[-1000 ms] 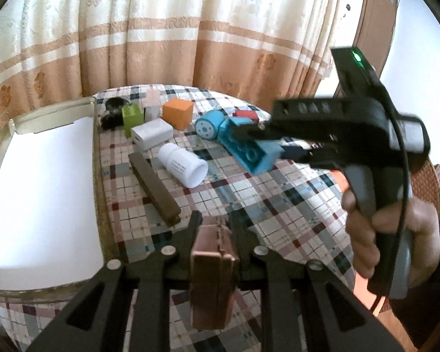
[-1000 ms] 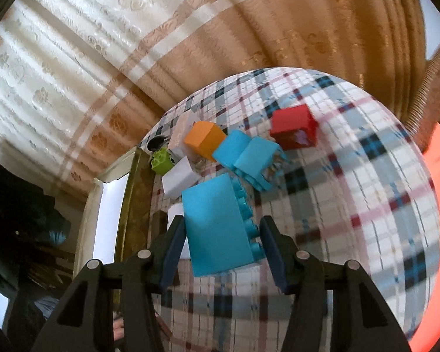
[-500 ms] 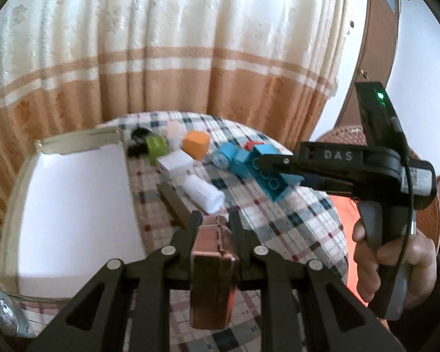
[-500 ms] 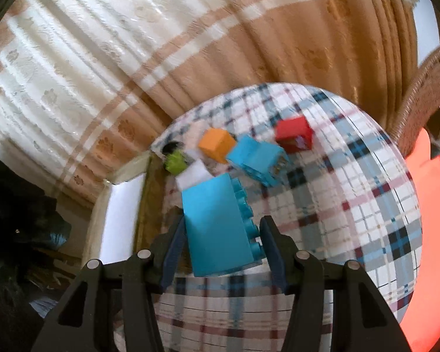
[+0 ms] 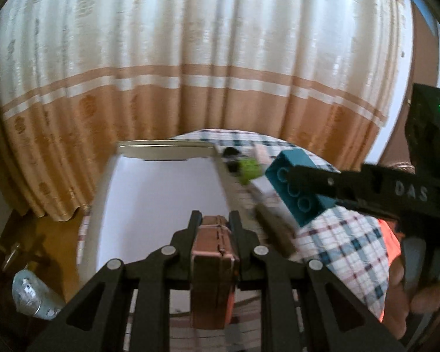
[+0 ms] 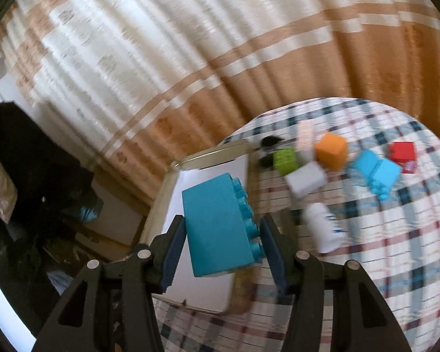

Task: Organize rigid objects
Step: 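Lower the frame and blue brick into the white tray, opening both tools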

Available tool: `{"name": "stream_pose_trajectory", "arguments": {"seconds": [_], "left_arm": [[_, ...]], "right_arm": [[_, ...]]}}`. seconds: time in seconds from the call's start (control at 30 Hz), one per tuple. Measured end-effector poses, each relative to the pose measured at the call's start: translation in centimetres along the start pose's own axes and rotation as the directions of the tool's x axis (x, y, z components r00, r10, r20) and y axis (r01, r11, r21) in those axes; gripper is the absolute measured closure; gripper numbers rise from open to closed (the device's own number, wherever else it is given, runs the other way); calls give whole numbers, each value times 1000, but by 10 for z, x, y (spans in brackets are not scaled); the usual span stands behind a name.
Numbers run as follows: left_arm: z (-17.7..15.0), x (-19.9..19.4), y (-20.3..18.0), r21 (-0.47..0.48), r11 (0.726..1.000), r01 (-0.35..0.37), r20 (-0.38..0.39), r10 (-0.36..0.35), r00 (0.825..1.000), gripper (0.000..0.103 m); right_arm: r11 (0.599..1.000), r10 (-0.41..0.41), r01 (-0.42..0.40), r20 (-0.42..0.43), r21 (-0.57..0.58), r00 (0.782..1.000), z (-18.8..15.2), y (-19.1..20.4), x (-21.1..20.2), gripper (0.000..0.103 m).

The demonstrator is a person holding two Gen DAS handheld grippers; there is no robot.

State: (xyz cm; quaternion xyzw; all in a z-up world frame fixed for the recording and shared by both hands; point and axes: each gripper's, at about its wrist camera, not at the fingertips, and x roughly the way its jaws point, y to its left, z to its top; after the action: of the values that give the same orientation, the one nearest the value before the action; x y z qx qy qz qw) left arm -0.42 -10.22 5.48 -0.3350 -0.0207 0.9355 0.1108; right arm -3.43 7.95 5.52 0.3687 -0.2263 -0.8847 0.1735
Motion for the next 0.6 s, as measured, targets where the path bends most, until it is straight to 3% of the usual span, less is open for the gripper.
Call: {"name": "stream_pose_trajectory", "arguments": {"seconds": [0.3, 0.6], "left_arm": [[-8, 19, 26, -22, 995, -95, -45, 93, 995, 86], [-16, 34, 35, -28, 990, -137, -91, 133, 987, 86]], "right_arm": [[1000, 1, -3, -76, -26, 997, -23, 18, 40, 48], [997, -46, 39, -114, -64, 992, -37, 19, 58, 48]]}}
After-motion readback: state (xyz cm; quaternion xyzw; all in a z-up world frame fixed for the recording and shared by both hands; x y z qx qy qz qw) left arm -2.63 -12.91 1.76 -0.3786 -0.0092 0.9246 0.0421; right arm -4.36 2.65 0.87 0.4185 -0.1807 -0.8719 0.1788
